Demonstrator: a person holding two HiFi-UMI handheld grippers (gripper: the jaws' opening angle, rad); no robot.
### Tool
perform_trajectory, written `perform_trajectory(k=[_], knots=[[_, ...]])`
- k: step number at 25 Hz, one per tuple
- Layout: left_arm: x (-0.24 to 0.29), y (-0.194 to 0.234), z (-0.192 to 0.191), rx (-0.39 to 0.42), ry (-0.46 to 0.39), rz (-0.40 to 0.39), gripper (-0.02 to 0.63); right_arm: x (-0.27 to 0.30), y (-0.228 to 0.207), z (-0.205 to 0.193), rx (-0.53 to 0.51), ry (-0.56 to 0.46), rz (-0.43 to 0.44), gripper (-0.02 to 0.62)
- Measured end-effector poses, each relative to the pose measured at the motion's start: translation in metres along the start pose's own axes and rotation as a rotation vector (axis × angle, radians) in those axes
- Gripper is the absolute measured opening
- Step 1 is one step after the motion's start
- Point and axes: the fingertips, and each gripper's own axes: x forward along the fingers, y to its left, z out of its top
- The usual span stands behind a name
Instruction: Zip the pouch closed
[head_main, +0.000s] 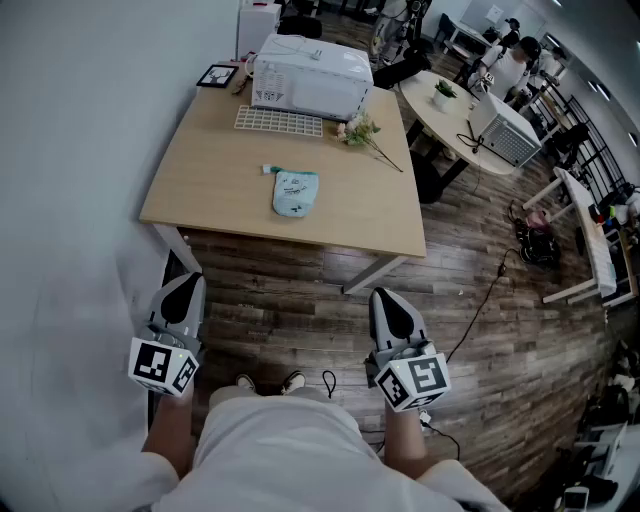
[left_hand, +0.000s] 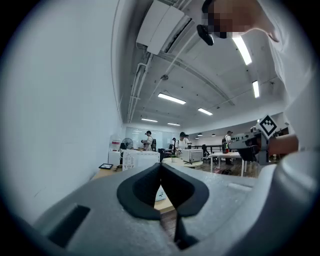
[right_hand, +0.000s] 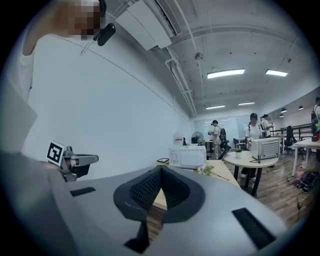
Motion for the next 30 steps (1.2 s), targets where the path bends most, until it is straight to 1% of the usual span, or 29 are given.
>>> perform_trajectory(k=[3, 12, 15, 17, 19, 21, 25, 28, 29, 30], knots=[[-0.001, -0.004, 0.005, -0.003, -0.003, 0.002, 0.014, -0.006, -0.006, 0.001, 0.015, -0.002, -0.006, 0.0], [0.0, -0.012, 0.004, -0.006, -0.001, 0.008, 0.014, -0.007, -0.01, -0.001, 0.016, 0.002, 0.008, 0.0], [-0.002, -0.013, 0.003, -0.009, -0.001, 0.014, 0.014, -0.004, -0.01, -0.002, 0.017, 0.007, 0.024, 0.0], [-0.003, -0.016, 0.003, -0.008, -0.003, 0.016, 0.014, -0.005, -0.008, -0.002, 0.005, 0.002, 0.046, 0.0], [-0.004, -0.019, 0.003, -0.008, -0.005, 0.016, 0.014, -0.005, -0.005, 0.0, -0.031, -0.009, 0.071, 0.002], [-0.006, -0.022, 0.004, -0.006, -0.011, 0.017, 0.014, -0.005, -0.006, 0.004, -0.059, -0.02, 0.077, 0.002], [-0.005, -0.026, 0.007, 0.0, -0.019, 0.029, 0.014, -0.006, -0.019, 0.011, -0.057, -0.041, 0.064, 0.003], [-0.004, -0.029, 0.011, 0.002, -0.039, 0.039, 0.015, -0.007, -0.028, 0.012, -0.046, -0.042, 0.077, 0.005], [-0.004, -0.03, 0.012, -0.001, -0.049, 0.039, 0.015, -0.007, -0.031, 0.011, -0.036, -0.036, 0.084, 0.119], [-0.003, -0.031, 0.013, -0.006, -0.056, 0.04, 0.042, -0.008, -0.036, 0.009, -0.026, -0.029, 0.084, 0.189]])
